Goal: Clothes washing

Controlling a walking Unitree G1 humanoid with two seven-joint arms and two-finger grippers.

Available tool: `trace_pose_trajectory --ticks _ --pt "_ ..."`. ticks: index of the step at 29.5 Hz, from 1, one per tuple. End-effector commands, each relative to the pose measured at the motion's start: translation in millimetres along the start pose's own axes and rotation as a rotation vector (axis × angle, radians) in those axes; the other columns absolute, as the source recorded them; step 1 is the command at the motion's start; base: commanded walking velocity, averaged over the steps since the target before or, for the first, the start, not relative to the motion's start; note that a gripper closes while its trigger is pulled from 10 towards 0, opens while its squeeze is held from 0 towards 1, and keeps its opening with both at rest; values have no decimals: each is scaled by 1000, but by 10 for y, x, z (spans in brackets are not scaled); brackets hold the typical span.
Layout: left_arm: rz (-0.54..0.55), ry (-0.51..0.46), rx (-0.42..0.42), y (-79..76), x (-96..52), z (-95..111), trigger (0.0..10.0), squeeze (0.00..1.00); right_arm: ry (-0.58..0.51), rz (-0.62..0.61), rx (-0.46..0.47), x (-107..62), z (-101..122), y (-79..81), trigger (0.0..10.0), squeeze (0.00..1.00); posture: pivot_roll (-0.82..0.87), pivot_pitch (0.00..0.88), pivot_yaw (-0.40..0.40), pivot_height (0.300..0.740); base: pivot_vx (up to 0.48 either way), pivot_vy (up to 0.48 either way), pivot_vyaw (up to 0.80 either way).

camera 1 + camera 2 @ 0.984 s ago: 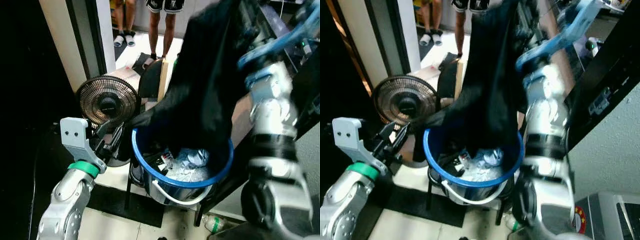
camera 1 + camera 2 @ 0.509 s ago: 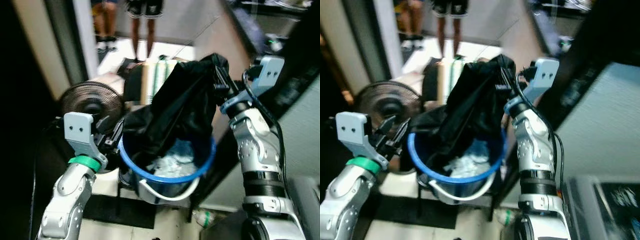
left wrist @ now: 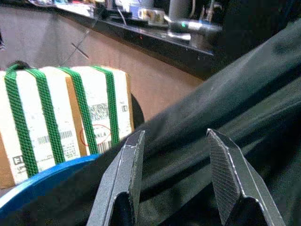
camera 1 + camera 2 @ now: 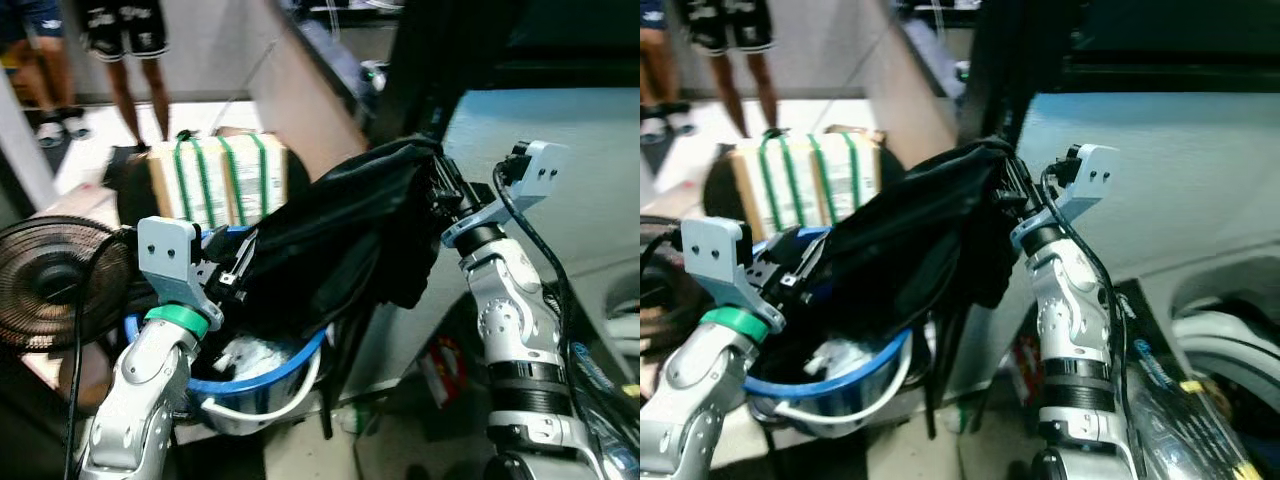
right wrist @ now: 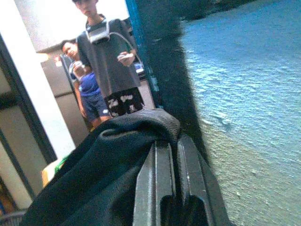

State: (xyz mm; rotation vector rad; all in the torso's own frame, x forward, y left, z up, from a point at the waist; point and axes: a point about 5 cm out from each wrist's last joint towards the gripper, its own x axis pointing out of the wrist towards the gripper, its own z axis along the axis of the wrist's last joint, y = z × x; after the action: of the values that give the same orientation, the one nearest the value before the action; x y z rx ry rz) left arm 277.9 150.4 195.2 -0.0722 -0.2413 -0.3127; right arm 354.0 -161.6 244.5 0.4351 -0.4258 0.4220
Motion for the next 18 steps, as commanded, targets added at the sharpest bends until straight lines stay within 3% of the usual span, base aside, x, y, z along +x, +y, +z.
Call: trace_pose_trajectory --ticks 1,2,4,9,12,14,16,18 --pt "-16 9 -8 -29 -18 -25 10000 0 -7 68 96 -127 26 -32 10000 0 117 11 -16 740 0 0 -800" --pt "-16 9 -8 -29 -18 -25 10000 0 -7 68 96 -127 26 -32 10000 0 117 11 -16 740 0 0 -800" --pt "-22 11 -10 -30 -27 -23 10000 0 28 239 204 -231 6 96 10000 0 125 13 -15 740 0 0 -800" --pt "-24 12 -9 -25 -30 -22 10000 0 23 273 223 -236 19 150 10000 0 125 15 -13 740 0 0 -800" --pt "-26 11 -9 -24 -29 -13 10000 0 -37 282 258 -161 122 231 10000 0 127 11 -12 740 0 0 -800" --pt "-28 5 -9 -24 -19 8 10000 0 -127 270 282 -31 309 306 10000 0 127 7 -11 740 0 0 -800" --pt "-28 5 -9 -24 -19 8 10000 0 -127 270 282 -31 309 306 10000 0 127 7 -11 740 0 0 -800" --pt "-22 -6 -15 -10 -8 32 10000 0 -227 186 276 117 540 274 10000 0 126 4 -11 740 0 0 -800"
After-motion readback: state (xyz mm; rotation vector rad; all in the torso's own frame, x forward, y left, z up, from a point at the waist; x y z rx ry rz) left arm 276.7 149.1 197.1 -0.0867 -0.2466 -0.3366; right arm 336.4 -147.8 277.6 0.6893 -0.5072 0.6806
